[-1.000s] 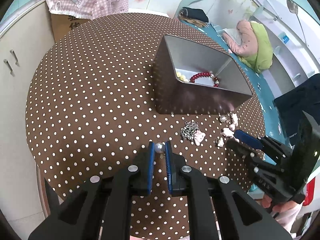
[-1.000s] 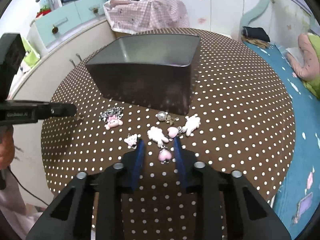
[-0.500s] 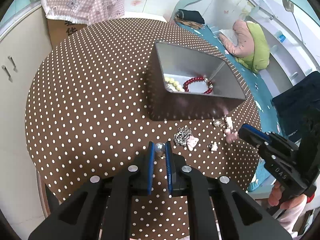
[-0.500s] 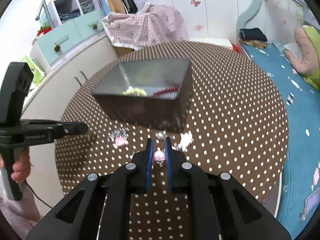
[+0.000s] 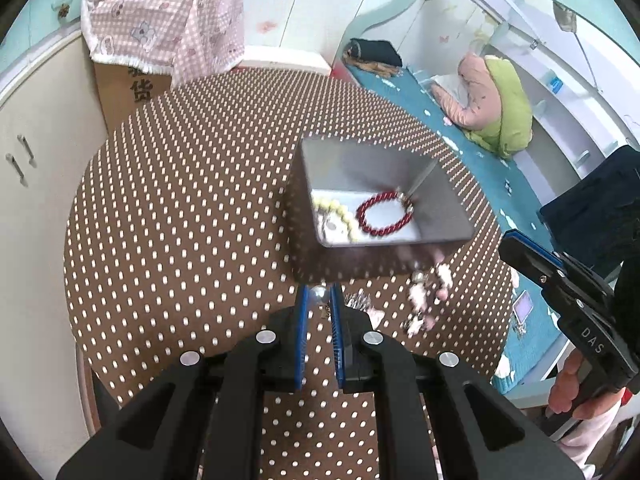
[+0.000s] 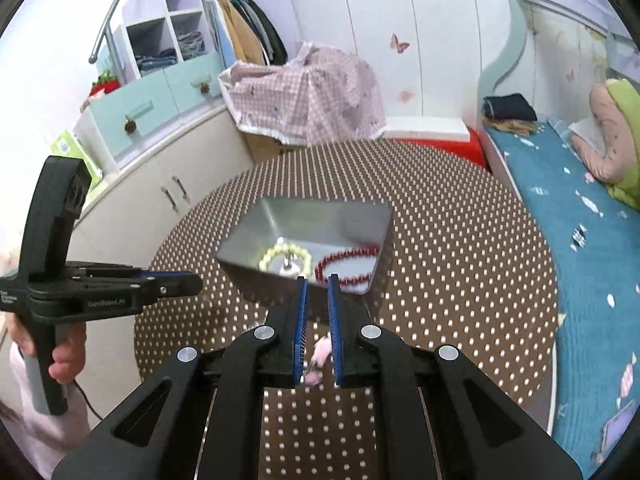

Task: Organize jewelry
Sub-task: 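Grasp a pink charm from the table with the right tool, then lift the pink charm into the tin and open the right tool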

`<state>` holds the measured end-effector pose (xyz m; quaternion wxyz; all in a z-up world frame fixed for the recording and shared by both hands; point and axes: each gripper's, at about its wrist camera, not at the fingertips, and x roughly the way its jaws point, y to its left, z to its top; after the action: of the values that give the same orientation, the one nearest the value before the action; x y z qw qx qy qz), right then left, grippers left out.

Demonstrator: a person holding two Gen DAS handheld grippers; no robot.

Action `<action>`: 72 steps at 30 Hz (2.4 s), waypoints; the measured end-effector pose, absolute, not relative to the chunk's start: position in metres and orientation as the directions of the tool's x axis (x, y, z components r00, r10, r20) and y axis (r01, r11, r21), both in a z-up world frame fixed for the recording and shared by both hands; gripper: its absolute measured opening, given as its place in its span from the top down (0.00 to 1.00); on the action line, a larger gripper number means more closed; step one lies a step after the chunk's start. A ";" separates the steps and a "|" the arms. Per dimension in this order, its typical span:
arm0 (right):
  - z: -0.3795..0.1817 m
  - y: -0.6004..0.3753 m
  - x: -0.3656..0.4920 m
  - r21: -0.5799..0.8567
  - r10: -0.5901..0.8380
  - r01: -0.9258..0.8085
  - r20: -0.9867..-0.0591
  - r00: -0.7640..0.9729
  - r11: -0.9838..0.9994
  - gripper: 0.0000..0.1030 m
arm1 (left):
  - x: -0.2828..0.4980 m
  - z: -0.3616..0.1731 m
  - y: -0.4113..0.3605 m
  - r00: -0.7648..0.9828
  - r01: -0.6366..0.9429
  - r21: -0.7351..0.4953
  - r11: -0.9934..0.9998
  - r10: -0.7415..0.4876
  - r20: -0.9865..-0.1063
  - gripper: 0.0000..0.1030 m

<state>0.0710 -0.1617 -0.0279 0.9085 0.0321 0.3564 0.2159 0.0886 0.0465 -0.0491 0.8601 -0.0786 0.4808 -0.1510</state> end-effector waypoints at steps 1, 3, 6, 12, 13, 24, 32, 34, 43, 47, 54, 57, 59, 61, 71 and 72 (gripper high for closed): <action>-0.026 -0.161 0.071 0.209 0.414 -0.371 -0.630 0.657 0.905 0.89 | 0.090 -0.044 0.046 0.502 0.190 -0.277 0.942 -0.336 -0.797 0.91; -0.021 -0.160 0.072 0.186 0.407 -0.379 -0.625 0.666 0.907 0.89 | 0.091 -0.040 0.045 0.515 0.197 -0.274 0.941 -0.337 -0.788 0.91; -0.031 -0.159 0.074 0.178 0.388 -0.370 -0.667 0.636 0.912 0.87 | 0.089 -0.037 0.043 0.521 0.210 -0.278 0.937 -0.348 -0.780 0.91; -0.082 -0.159 0.074 0.240 0.375 -0.310 -0.771 0.514 0.920 0.51 | 0.088 -0.048 0.040 0.495 0.197 -0.282 0.939 -0.344 -0.798 0.91; -0.085 -0.159 0.073 0.247 0.376 -0.302 -0.770 0.515 0.921 0.39 | 0.088 -0.051 0.040 0.490 0.194 -0.281 0.940 -0.342 -0.802 0.91; -0.104 -0.131 0.083 0.272 0.427 -0.363 -0.773 0.469 0.891 0.65 | 0.085 -0.056 0.043 0.481 0.183 -0.285 0.941 -0.338 -0.809 0.91; -0.118 -0.133 0.087 0.192 0.337 -0.319 -0.799 0.499 0.928 0.86 | 0.088 -0.057 0.045 0.477 0.177 -0.290 0.941 -0.340 -0.811 0.91; -0.116 -0.134 0.086 0.195 0.335 -0.309 -0.796 0.505 0.931 0.86 | 0.088 -0.057 0.045 0.476 0.179 -0.291 0.940 -0.341 -0.810 0.91; -0.079 -0.154 0.083 0.230 0.372 -0.307 -0.733 0.569 0.923 0.86 | 0.088 -0.052 0.046 0.489 0.176 -0.290 0.941 -0.339 -0.803 0.91; -0.058 -0.160 0.085 0.236 0.382 -0.309 -0.695 0.609 0.921 0.86 | 0.091 -0.045 0.043 0.499 0.185 -0.288 0.939 -0.343 -0.796 0.91; -0.029 -0.158 0.093 0.228 0.397 -0.331 -0.643 0.655 0.916 0.86 | 0.100 -0.029 0.033 0.525 0.216 -0.285 0.934 -0.357 -0.773 0.91; -0.021 -0.155 0.099 0.226 0.401 -0.337 -0.627 0.668 0.914 0.86 | 0.109 -0.022 0.026 0.531 0.230 -0.288 0.930 -0.368 -0.764 0.91; -0.018 -0.154 0.105 0.229 0.406 -0.340 -0.621 0.670 0.912 0.86 | 0.116 -0.019 0.022 0.531 0.238 -0.291 0.927 -0.375 -0.760 0.91; -0.016 -0.151 0.114 0.234 0.410 -0.341 -0.620 0.669 0.910 0.86 | 0.122 -0.017 0.019 0.533 0.243 -0.290 0.926 -0.377 -0.758 0.91; -0.024 -0.148 0.134 0.231 0.405 -0.339 -0.645 0.648 0.912 0.76 | 0.150 -0.028 0.012 0.518 0.214 -0.249 0.945 -0.326 -0.791 0.88; -0.025 -0.148 0.135 0.228 0.396 -0.330 -0.652 0.647 0.916 0.69 | 0.150 -0.029 0.013 0.516 0.209 -0.247 0.946 -0.322 -0.794 0.85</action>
<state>0.1354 -0.1480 -0.0250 0.9062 0.0444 0.3697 0.2001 0.1503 0.0127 -0.0287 0.8686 -0.0601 0.4675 -0.1529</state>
